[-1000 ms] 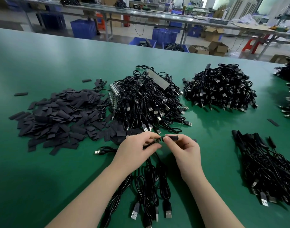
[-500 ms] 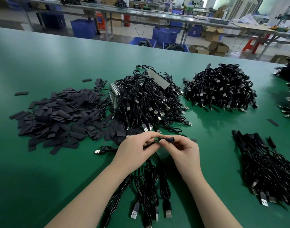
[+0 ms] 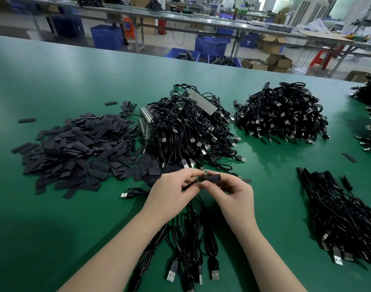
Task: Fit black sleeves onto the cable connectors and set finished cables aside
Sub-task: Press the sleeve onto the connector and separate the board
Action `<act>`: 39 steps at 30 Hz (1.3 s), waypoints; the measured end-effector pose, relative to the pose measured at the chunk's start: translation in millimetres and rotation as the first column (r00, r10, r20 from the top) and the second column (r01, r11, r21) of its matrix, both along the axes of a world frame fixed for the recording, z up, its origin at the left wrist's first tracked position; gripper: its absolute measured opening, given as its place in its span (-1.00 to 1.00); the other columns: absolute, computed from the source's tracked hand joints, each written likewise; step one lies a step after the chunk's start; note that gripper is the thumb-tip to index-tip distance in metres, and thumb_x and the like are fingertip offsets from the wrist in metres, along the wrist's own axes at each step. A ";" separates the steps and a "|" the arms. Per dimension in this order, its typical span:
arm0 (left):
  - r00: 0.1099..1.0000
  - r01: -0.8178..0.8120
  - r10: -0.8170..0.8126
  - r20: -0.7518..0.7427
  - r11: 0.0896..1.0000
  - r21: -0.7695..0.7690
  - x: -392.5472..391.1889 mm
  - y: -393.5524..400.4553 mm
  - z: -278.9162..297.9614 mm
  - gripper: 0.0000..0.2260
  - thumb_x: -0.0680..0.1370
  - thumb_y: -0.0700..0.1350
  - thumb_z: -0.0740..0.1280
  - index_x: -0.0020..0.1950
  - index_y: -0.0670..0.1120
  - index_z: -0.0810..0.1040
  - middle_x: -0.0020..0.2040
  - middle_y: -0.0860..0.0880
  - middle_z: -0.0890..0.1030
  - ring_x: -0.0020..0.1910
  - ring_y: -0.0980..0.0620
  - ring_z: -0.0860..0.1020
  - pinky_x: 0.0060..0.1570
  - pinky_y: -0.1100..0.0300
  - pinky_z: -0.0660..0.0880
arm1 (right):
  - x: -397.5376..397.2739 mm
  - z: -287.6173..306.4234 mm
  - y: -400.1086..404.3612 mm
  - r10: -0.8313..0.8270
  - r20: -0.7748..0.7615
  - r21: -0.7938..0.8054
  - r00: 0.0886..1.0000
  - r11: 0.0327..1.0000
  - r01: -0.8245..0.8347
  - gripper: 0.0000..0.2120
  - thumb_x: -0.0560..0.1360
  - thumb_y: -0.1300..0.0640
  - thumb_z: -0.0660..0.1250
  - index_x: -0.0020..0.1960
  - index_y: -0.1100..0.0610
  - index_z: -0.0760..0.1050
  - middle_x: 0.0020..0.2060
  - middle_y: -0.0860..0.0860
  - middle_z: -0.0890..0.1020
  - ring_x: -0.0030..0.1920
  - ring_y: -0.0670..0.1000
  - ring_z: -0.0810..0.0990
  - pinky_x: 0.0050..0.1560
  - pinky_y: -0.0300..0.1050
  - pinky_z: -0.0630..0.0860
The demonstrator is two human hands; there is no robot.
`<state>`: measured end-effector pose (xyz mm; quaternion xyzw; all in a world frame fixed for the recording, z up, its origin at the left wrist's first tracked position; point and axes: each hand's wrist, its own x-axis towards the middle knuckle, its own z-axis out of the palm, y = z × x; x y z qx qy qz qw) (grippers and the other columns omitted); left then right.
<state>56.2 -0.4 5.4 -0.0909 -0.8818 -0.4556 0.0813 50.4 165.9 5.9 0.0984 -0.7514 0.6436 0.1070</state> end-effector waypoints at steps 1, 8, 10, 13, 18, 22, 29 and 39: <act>1.000 0.002 -0.002 -0.002 1.000 0.002 0.4 0.3 0.5 -0.74 0.51 0.13 0.33 0.19 0.33 0.49 0.01 0.23 0.65 0.03 0.32 0.57 0.03 0.10 0.58 | 0.0 -0.3 -0.4 -0.001 0.004 0.000 1.000 1.000 0.001 -0.79 0.39 0.27 0.54 -0.11 -0.02 0.69 -0.12 -0.21 0.72 -0.14 -0.16 0.67 -0.10 -0.37 0.52; 0.999 0.024 -0.024 -0.022 1.000 -0.001 1.5 2.2 2.8 -0.69 0.47 0.24 0.25 0.21 0.33 0.50 -0.01 0.25 0.65 0.02 0.31 0.58 0.02 0.12 0.57 | 0.0 -0.3 0.0 -0.023 -0.006 -0.012 1.000 1.000 0.023 -0.72 0.39 0.27 0.53 -0.16 -0.13 0.68 -0.11 -0.22 0.72 -0.16 -0.18 0.65 -0.12 -0.40 0.50; 0.999 0.022 -0.023 -0.031 1.000 -0.013 2.3 1.9 3.0 -0.68 0.48 0.24 0.25 0.24 0.36 0.46 0.00 0.26 0.65 0.03 0.31 0.57 0.04 0.14 0.57 | -0.5 -0.4 0.1 -0.019 0.008 -0.015 1.000 1.000 0.019 -0.71 0.40 0.25 0.54 -0.20 -0.17 0.68 -0.14 -0.19 0.72 -0.17 -0.14 0.65 -0.12 -0.36 0.52; 0.999 0.011 -0.013 -0.051 0.999 -0.038 2.8 0.9 3.1 -0.63 0.53 0.11 0.34 0.32 0.32 0.44 0.00 0.25 0.65 0.02 0.30 0.57 0.05 0.15 0.55 | -2.4 0.0 0.6 -0.013 0.049 -0.027 0.999 1.000 0.015 -0.74 0.40 0.25 0.53 -0.24 -0.13 0.67 -0.16 -0.15 0.73 -0.20 -0.08 0.65 -0.12 -0.26 0.55; 0.994 0.045 -0.055 -0.099 0.994 -0.098 2.9 -0.5 4.7 -0.59 0.53 0.12 0.37 0.36 0.27 0.42 0.04 0.21 0.67 0.04 0.27 0.59 0.09 0.15 0.54 | -2.9 4.8 3.8 0.083 0.100 -0.060 0.992 0.995 -0.077 -0.80 0.42 0.31 0.51 -0.17 0.00 0.67 -0.22 -0.10 0.73 -0.29 -0.21 0.60 -0.21 -0.39 0.49; 0.992 0.064 -0.078 -0.101 0.989 -0.134 1.7 -1.0 4.1 -0.57 0.52 0.12 0.38 0.38 0.29 0.40 0.05 0.20 0.67 0.03 0.28 0.58 0.08 0.25 0.51 | -3.0 6.3 7.3 0.147 0.134 -0.070 0.980 0.988 -0.138 -0.81 0.43 0.28 0.50 -0.17 -0.01 0.69 -0.18 0.01 0.73 -0.20 -0.10 0.65 -0.16 -0.26 0.56; 0.986 0.166 -0.169 0.003 0.967 -0.193 -1.1 -9.0 3.2 -0.45 0.53 -0.07 0.33 0.44 0.34 0.25 0.02 0.37 0.57 -0.02 0.40 0.49 -0.05 0.53 0.37 | -3.4 1.9 6.5 0.143 0.176 -0.034 0.974 0.990 -0.139 -0.87 0.47 0.21 0.49 -0.10 -0.02 0.69 -0.21 0.06 0.71 -0.22 -0.06 0.59 -0.16 -0.18 0.53; 0.985 -0.085 0.048 -0.164 0.970 -0.227 0.8 -12.3 13.3 -0.87 0.48 0.14 0.43 -0.02 0.17 0.68 -0.14 0.22 0.65 -0.12 0.25 0.57 -0.12 0.20 0.55 | -3.8 4.5 7.9 0.110 0.189 -0.099 0.976 0.991 -0.093 -0.79 0.47 0.20 0.48 -0.20 -0.12 0.68 -0.19 -0.15 0.71 -0.27 -0.18 0.58 -0.19 -0.36 0.51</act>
